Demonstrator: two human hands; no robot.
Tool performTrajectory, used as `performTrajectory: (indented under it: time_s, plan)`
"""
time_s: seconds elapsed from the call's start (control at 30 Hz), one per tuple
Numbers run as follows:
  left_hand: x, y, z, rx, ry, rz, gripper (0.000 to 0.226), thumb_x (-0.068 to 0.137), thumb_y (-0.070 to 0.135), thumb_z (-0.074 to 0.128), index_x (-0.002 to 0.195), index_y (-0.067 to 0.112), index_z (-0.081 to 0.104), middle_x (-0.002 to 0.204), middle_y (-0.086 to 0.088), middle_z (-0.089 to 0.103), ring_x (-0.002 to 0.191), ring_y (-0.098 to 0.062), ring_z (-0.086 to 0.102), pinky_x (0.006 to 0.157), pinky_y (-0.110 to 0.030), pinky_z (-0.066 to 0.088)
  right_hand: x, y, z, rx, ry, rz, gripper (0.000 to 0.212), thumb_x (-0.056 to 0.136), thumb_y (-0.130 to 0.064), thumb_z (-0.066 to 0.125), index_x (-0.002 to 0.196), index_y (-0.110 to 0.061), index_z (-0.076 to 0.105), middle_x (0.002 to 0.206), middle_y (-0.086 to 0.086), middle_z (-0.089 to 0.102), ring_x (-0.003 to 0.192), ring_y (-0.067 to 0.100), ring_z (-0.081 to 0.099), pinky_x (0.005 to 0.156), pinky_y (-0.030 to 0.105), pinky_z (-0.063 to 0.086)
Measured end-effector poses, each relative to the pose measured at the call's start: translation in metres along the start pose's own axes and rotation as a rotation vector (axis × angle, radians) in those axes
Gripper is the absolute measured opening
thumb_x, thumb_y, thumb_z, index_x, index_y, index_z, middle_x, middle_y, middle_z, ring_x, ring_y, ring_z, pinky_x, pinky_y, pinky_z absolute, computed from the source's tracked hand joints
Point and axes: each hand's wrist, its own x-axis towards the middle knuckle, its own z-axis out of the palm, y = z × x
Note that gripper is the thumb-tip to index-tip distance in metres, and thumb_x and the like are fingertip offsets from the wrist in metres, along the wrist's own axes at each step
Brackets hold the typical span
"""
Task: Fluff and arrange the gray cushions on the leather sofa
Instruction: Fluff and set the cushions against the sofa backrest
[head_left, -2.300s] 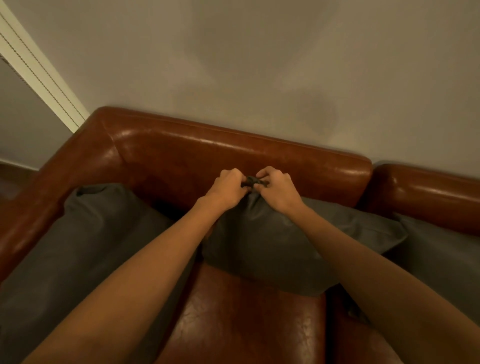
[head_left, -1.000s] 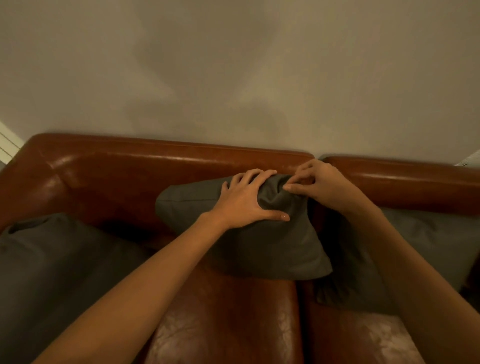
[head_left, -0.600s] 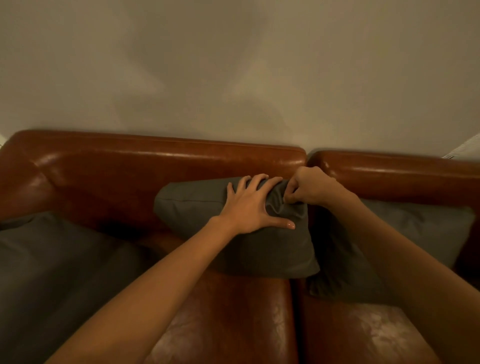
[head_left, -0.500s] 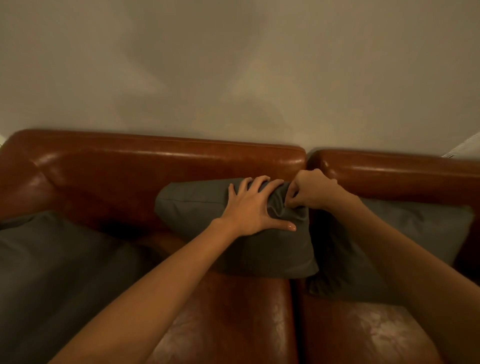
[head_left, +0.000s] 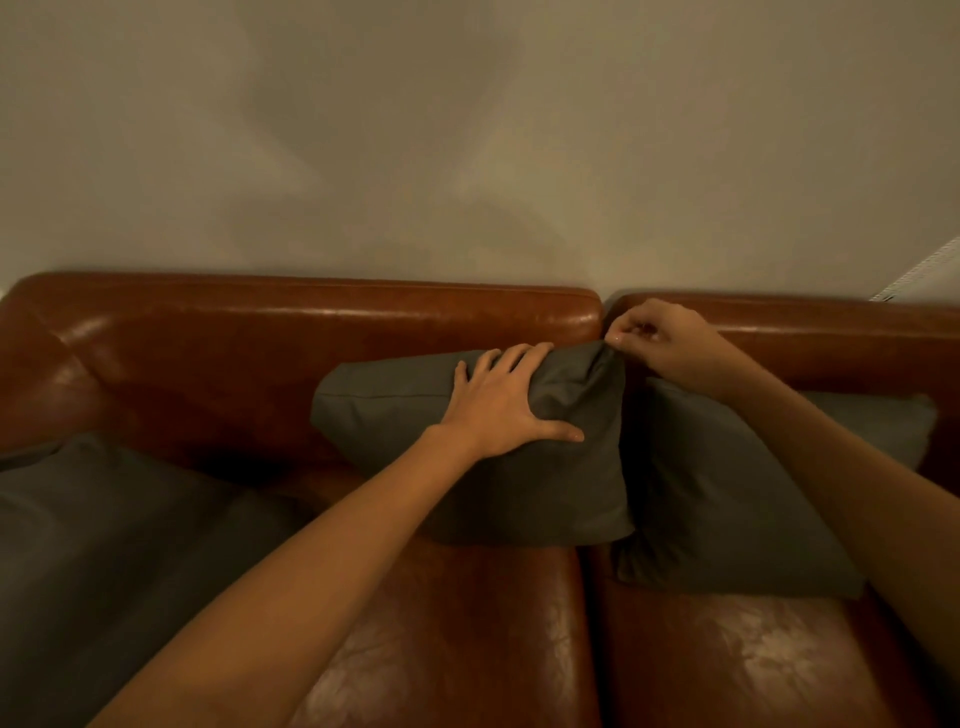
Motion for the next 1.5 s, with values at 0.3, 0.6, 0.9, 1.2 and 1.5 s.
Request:
performTrajectory:
  time_s: [0.3,0.6,0.9,1.2,1.5]
  plan:
    - [-0.004,-0.008,0.002,-0.01,0.013,0.007,0.109,0.064,0.084,0.057,0.151,0.038,0.01,0.159,0.007,0.016,0.145,-0.028,0.016,0.114,-0.063,0.012,-0.009,-0.006,0.019,0.301,-0.051,0.073,0.01,0.092,-0.025,0.065,0.098,-0.018,0.069,0.086,0.001,0.07,0.08,0.011,0.068,0.074,0.029,0.06]
    - [-0.002,0.0,-0.012,-0.48,0.269,0.085,0.04,0.09,0.056,0.053,0.126,0.041,0.06,0.134,0.016,0.056,0.134,-0.011,0.041,0.111,-0.068,0.009,-0.024,-0.016,0.053,0.867,0.15,0.101,0.007,0.094,-0.022,0.061,0.098,-0.023,0.067,0.095,0.007,0.071,0.095,0.02,0.068,0.085,0.038,0.056]
    - [0.002,-0.007,-0.011,-0.375,0.432,0.15,0.028,0.1,0.035,0.045,0.104,0.025,0.071,0.106,0.01,0.069,0.108,-0.014,0.057,0.107,-0.058,0.025,-0.04,-0.021,0.065,0.502,0.388,-0.139,0.016,0.088,-0.015,0.07,0.103,-0.019,0.071,0.099,-0.015,0.069,0.096,-0.001,0.065,0.086,0.014,0.05]
    - [-0.047,-0.142,-0.022,0.023,0.027,-0.287,0.098,0.064,0.095,0.027,0.149,0.047,0.014,0.161,0.011,0.013,0.149,-0.023,0.005,0.113,-0.065,0.001,-0.047,-0.038,0.091,0.867,0.523,0.054,0.011,0.1,-0.018,0.052,0.101,-0.019,0.063,0.092,-0.007,0.063,0.09,0.004,0.061,0.083,0.022,0.048]
    - [-0.089,-0.166,-0.035,-0.753,0.646,-0.751,0.048,0.097,0.05,0.047,0.127,0.014,0.058,0.132,-0.011,0.055,0.124,-0.03,0.049,0.093,-0.033,0.036,-0.036,-0.069,0.074,1.324,0.576,0.082,0.011,0.095,-0.022,0.055,0.088,-0.016,0.06,0.081,-0.008,0.062,0.081,0.003,0.057,0.077,0.017,0.046]
